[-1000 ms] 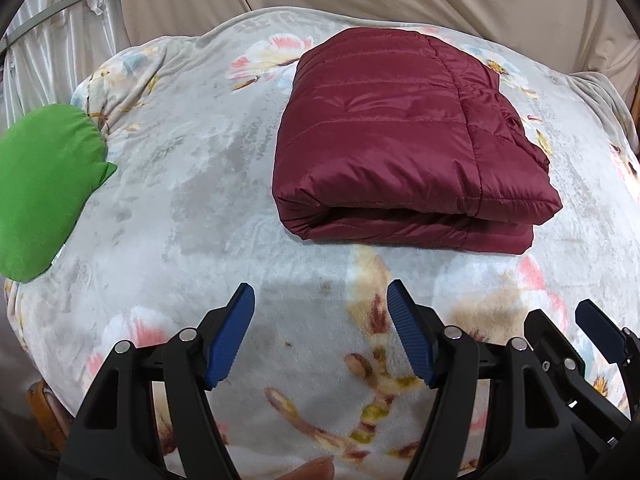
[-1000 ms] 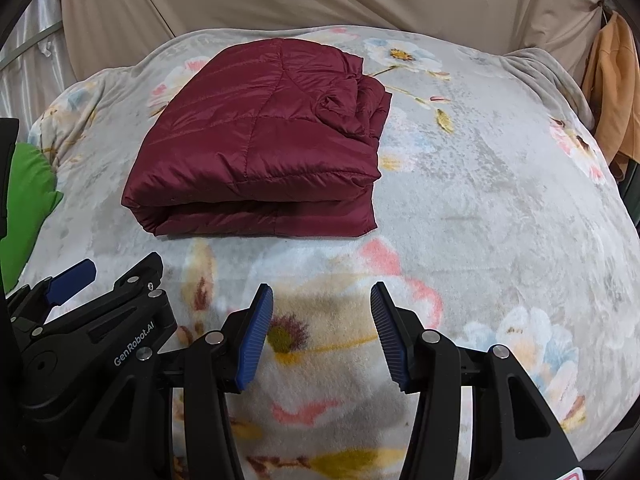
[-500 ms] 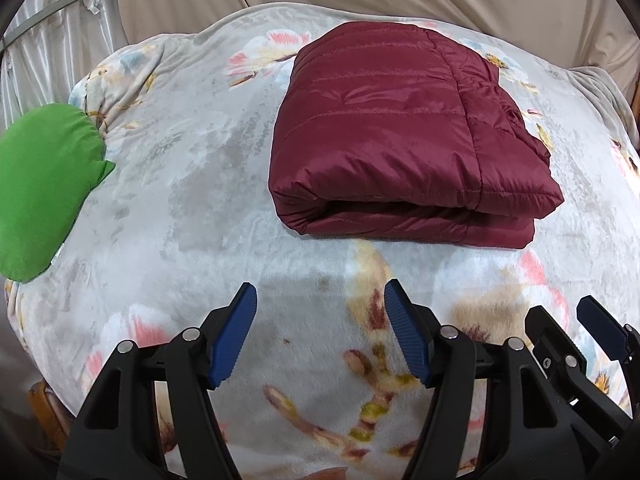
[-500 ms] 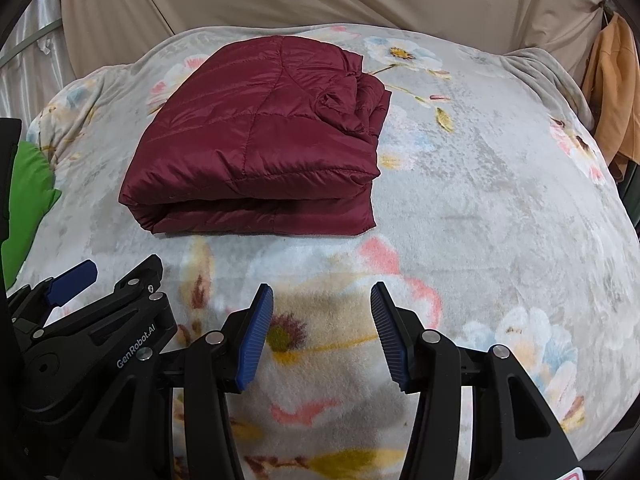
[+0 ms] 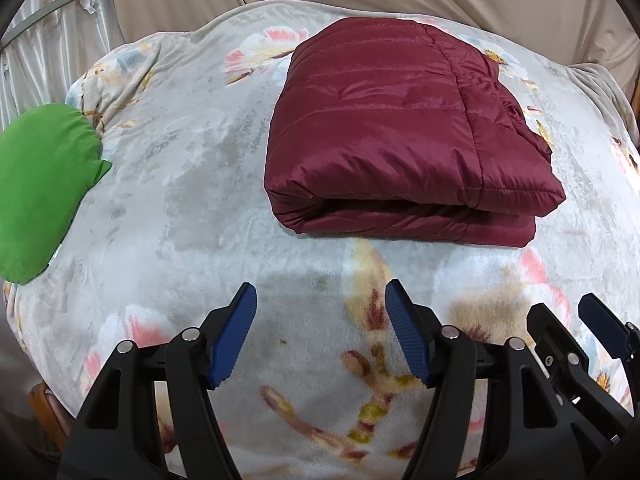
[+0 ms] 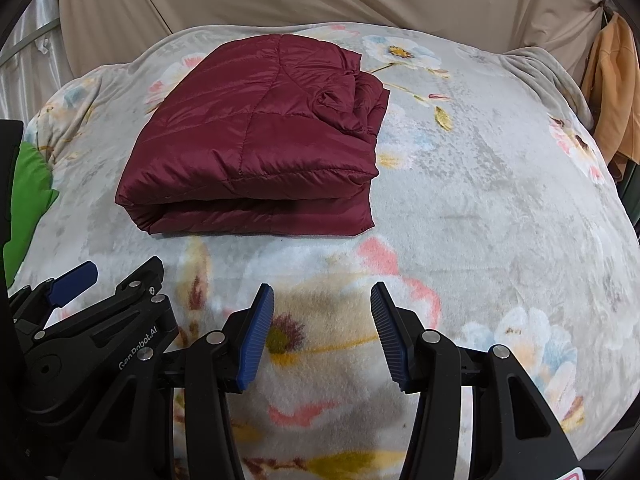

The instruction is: Fold large clothes

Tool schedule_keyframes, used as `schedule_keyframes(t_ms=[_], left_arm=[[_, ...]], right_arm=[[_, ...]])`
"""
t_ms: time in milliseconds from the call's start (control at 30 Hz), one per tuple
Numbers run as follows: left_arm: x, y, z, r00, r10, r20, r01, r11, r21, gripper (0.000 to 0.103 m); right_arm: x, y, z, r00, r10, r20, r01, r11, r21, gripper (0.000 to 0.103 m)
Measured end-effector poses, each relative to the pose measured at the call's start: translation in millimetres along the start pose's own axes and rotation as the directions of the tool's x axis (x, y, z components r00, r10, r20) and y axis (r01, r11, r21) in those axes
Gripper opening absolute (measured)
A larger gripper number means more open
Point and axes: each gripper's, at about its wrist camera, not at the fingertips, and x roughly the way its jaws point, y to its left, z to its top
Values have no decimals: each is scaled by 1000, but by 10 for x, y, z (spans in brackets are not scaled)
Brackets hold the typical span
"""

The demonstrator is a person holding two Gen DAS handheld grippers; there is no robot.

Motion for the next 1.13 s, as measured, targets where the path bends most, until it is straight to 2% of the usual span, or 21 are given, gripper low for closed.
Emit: schedule_keyframes(t_ms=[1133], left_arm=[[73,50,6,1000,-2,-19,3,1000,9,66]], right_arm=[[39,-14,12,1000,-4,-6,4,1000,2,51]])
